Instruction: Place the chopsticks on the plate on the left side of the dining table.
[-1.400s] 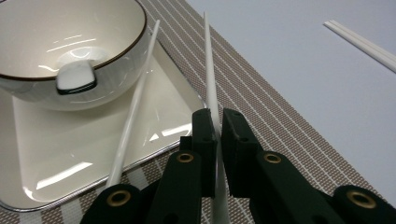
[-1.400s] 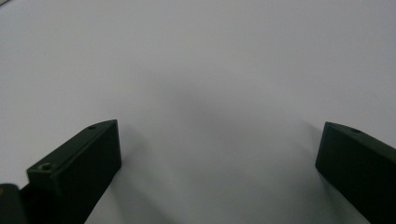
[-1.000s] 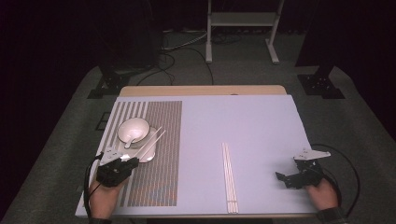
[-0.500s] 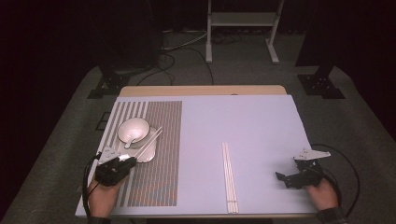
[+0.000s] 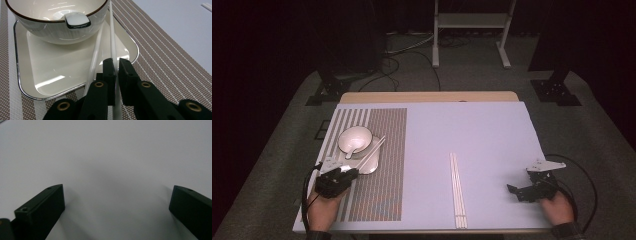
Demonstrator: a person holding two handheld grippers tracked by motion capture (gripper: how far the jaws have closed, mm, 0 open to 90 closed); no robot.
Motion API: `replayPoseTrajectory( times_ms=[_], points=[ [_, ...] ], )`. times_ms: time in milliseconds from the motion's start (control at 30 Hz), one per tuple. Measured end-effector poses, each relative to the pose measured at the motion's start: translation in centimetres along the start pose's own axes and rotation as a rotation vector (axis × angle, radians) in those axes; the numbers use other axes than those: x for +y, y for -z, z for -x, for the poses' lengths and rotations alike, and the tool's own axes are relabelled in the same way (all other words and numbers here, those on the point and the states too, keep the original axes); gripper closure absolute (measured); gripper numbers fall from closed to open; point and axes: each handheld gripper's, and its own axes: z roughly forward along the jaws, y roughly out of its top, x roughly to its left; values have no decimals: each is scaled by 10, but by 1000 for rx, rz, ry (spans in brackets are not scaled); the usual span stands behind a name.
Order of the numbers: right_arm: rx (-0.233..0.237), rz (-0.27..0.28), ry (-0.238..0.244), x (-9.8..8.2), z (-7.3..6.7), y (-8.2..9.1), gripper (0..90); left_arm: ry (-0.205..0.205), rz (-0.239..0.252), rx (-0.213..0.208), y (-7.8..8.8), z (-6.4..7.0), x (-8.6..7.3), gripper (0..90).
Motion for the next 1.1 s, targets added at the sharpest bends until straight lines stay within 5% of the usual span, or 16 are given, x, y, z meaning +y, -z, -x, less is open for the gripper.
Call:
replayPoseTrajectory(
  times_ms=[1100],
  points=[
    [0, 0, 1, 0, 0, 0, 0, -28, -21, 34, -7, -1, 3, 826]
  ],
)
